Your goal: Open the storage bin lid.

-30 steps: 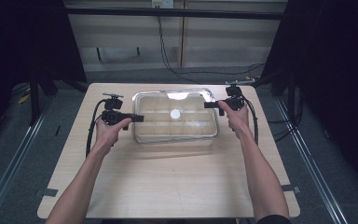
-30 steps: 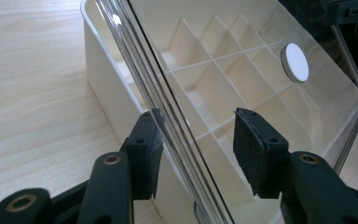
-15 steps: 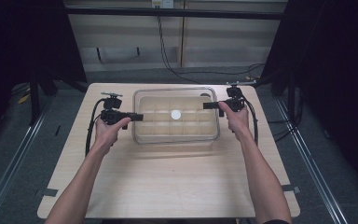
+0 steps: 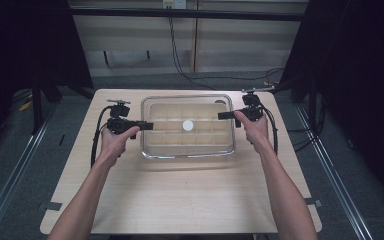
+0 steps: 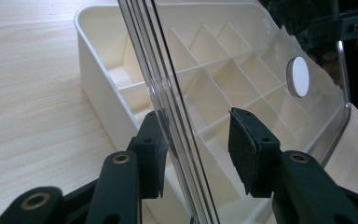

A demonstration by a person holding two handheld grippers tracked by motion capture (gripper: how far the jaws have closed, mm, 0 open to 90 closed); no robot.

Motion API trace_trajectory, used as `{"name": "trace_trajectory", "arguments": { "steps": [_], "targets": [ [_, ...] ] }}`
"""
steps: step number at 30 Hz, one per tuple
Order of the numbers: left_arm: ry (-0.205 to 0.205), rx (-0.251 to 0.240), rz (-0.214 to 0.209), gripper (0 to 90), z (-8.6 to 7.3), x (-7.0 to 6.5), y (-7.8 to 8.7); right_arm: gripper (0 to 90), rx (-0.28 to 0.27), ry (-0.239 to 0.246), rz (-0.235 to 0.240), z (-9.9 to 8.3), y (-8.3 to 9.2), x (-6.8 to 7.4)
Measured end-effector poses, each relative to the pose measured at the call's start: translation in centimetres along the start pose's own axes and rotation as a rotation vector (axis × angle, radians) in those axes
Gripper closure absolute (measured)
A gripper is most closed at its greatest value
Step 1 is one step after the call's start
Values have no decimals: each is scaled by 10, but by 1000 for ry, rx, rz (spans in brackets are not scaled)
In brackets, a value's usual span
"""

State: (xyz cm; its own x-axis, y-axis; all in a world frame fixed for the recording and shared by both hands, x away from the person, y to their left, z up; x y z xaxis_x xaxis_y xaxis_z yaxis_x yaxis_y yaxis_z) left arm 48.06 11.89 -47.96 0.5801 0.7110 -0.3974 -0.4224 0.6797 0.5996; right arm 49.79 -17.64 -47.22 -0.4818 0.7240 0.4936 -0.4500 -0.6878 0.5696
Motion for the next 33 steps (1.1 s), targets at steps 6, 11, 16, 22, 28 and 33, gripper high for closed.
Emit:
{"name": "trace_trajectory", "arguments": {
  "steps": [6, 11, 16, 22, 28, 33],
  "targets": [
    [1, -20, 1, 595, 0, -3, 7, 564, -23, -1, 22, 2, 7, 8],
    [-23, -30, 15, 618, 1, -7, 14, 596, -63, -17, 49, 0, 13, 14],
    [-20, -26, 13, 626, -3, -5, 16, 600, -68, -17, 37, -1, 15, 19],
    [-8, -44, 6, 636, -5, -4, 21, 615, -75, -2, 44, -4, 18, 27],
    [-12, -40, 14, 636, -5, -6, 23, 624, -97, -11, 61, -10, 19, 29],
    [4, -49, -4, 638, -2, -8, 25, 644, -114, -15, 74, -10, 25, 32]
  ]
}}
Point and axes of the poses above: each handheld gripper's, and its own axes: y roughly backward along the jaws, z roughly out of its top, x roughly to its left, the point moved 10 cm from there along -y, roughly forward along the jaws, and after that the axes turned 2 degrees about z, right-handed, at the moved point
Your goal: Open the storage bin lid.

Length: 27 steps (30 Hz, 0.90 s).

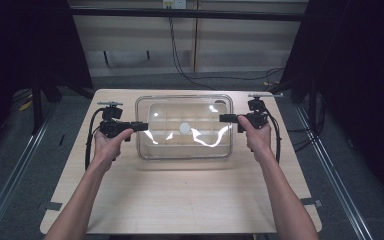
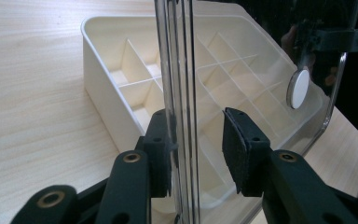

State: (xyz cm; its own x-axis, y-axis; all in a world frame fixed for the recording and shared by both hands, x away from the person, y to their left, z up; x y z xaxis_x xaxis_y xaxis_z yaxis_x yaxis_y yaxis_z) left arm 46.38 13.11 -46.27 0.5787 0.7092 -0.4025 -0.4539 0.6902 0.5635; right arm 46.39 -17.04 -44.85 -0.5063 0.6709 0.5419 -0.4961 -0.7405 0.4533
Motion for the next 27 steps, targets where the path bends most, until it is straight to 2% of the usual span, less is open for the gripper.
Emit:
{"name": "trace_trajectory", "arguments": {
  "steps": [13, 20, 27],
  "targets": [
    [-39, -18, 1, 637, 2, -15, 8, 646, -31, 16, -3, -1, 16, 9],
    [-57, -19, -13, 647, -3, -24, 10, 639, -33, 26, -8, -6, 25, 11],
    [-73, -26, -23, 646, -8, -30, 14, 638, -27, 41, -14, -13, 32, 18]
  ]
}}
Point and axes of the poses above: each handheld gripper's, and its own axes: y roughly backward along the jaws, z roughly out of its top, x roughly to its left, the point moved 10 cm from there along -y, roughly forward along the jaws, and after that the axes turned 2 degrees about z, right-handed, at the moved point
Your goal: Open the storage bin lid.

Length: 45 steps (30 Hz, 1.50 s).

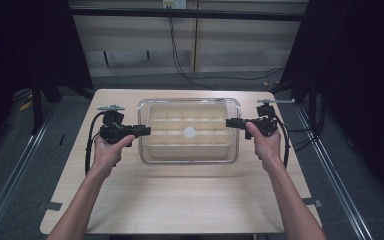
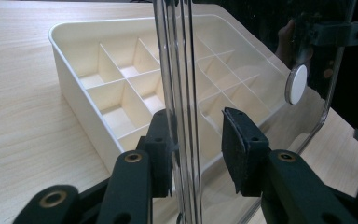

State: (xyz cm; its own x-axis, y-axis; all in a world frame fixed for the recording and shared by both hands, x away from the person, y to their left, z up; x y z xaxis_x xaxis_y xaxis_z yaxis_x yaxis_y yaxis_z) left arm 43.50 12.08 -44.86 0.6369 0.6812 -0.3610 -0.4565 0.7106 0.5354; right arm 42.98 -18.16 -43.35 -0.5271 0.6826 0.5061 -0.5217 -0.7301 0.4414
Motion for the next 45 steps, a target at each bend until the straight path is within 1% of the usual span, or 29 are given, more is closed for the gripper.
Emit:
{"name": "trace_trajectory", "arguments": {
  "steps": [2, 7, 10, 12, 15, 16, 19, 20, 21, 28, 31, 38, 39, 41, 42, 44, 45],
  "targets": [
    [-12, 4, 2, 647, -1, -1, 2, 638, 0, 3, -1, -1, 2, 2],
    [-9, 1, -3, 648, -6, -4, 5, 638, 8, 9, -1, -7, 4, 6],
    [-13, 8, -2, 647, -10, -3, 6, 638, 9, 18, -3, -10, 4, 8],
    [-8, 7, -6, 647, -11, -3, 7, 638, 11, 18, -3, -11, 4, 9],
    [-13, 9, -5, 646, -14, -2, 9, 640, 11, 28, -8, -13, 4, 14],
    [-10, 7, -6, 646, -15, -3, 10, 640, 10, 30, -5, -14, 4, 15],
    [-19, 8, -8, 646, -17, -4, 14, 642, 12, 31, -5, -16, 5, 18],
    [-18, 6, -10, 646, -18, -6, 17, 645, 14, 31, 0, -18, 7, 22],
    [-18, 5, -8, 646, -19, -7, 18, 646, 11, 35, 1, -19, 7, 22],
    [-23, 10, -19, 646, -25, -14, 23, 650, 17, 28, 6, -27, 15, 30],
    [-23, 12, -19, 646, -27, -16, 23, 649, 17, 26, 4, -30, 16, 31],
    [-28, 25, -24, 649, -35, -20, 25, 651, 27, 2, 15, -45, 20, 33],
    [-24, 28, -32, 651, -39, -23, 28, 652, 31, 6, 15, -46, 21, 34],
    [-30, 31, -35, 654, -40, -23, 30, 653, 39, 6, 17, -48, 22, 36],
    [-30, 24, -40, 655, -41, -24, 32, 658, 45, 9, 26, -51, 25, 41],
    [-34, 24, -42, 655, -43, -26, 34, 659, 46, 12, 25, -51, 25, 42],
    [-29, 22, -43, 654, -44, -27, 35, 660, 47, 20, 22, -53, 28, 46]
  ]
}}
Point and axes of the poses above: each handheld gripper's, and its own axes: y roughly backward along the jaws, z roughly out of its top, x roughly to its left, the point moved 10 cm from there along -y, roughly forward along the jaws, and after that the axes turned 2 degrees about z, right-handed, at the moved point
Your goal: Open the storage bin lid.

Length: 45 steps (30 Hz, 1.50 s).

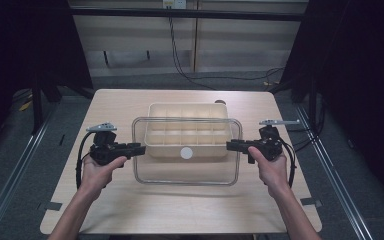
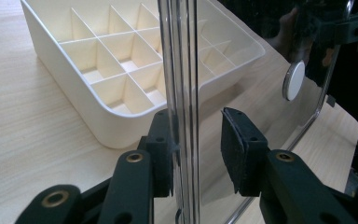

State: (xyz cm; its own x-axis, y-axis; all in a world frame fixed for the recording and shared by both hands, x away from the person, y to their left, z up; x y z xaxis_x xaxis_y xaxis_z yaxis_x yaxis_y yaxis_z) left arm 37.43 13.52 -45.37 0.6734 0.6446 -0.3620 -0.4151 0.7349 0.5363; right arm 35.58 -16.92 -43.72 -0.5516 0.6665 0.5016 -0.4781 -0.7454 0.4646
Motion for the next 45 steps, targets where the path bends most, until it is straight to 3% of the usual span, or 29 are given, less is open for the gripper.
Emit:
{"name": "trace_trajectory", "arguments": {
  "steps": [6, 25, 45],
  "targets": [
    [3, 17, 16, 642, -12, -3, 0, 664, -5, -2, 3, -10, 2, 5],
    [18, 96, 10, 641, -55, -17, 1, 661, 27, -38, 11, -54, 4, 10],
    [28, 118, 0, 638, -81, -29, 10, 669, 53, -68, 28, -90, 9, 24]
  ]
}}
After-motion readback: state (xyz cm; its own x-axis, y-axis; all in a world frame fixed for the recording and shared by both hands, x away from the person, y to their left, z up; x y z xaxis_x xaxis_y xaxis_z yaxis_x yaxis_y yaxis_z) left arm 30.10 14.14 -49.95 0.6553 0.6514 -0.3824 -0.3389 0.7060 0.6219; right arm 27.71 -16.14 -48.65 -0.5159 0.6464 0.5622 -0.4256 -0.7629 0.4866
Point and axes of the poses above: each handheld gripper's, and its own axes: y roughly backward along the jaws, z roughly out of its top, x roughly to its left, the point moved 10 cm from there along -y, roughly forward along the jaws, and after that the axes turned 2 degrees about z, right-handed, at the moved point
